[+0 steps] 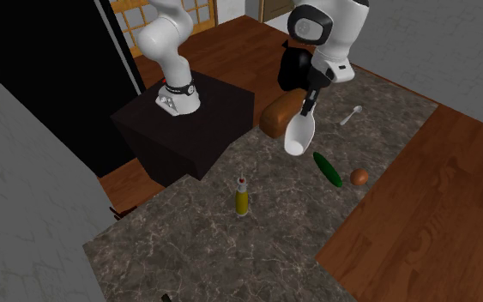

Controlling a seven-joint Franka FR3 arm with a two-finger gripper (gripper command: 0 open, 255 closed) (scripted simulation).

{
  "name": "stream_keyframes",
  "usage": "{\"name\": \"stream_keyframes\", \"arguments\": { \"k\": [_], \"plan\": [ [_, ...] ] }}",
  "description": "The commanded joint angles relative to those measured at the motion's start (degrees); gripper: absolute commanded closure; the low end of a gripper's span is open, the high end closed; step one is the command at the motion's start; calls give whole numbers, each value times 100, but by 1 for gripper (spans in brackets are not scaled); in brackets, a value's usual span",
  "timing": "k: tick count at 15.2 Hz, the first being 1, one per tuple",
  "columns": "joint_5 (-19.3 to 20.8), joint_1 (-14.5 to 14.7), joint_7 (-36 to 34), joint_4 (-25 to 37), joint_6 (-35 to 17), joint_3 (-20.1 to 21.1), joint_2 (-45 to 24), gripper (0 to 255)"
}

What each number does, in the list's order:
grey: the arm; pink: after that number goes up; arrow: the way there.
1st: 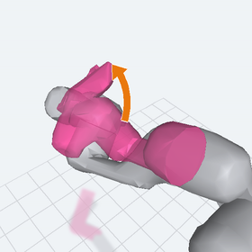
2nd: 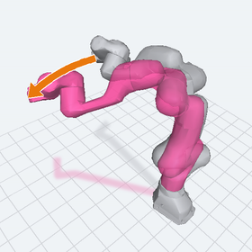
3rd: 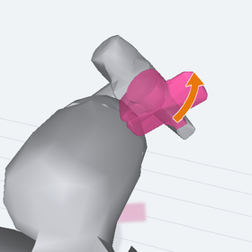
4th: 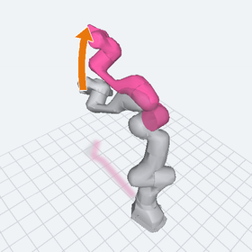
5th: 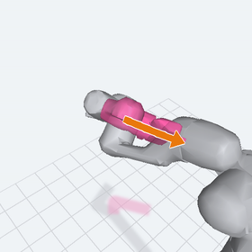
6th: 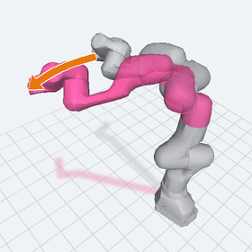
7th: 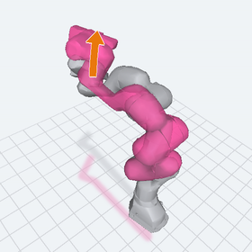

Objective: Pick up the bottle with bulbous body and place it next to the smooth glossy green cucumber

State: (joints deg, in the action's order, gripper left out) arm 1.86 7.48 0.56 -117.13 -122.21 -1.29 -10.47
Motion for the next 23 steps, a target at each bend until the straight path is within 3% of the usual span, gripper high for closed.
{"name": "stream_keyframes", "arguments": {
  "k": [1, 17, 23],
  "plan": [
    [1, 2, -9, -74, -153, 2, -72, 255],
    [8, -4, -39, -356, -1258, 1, -896, 255],
    [8, -4, -39, -356, -1258, 1, -896, 255]
  ]
}}
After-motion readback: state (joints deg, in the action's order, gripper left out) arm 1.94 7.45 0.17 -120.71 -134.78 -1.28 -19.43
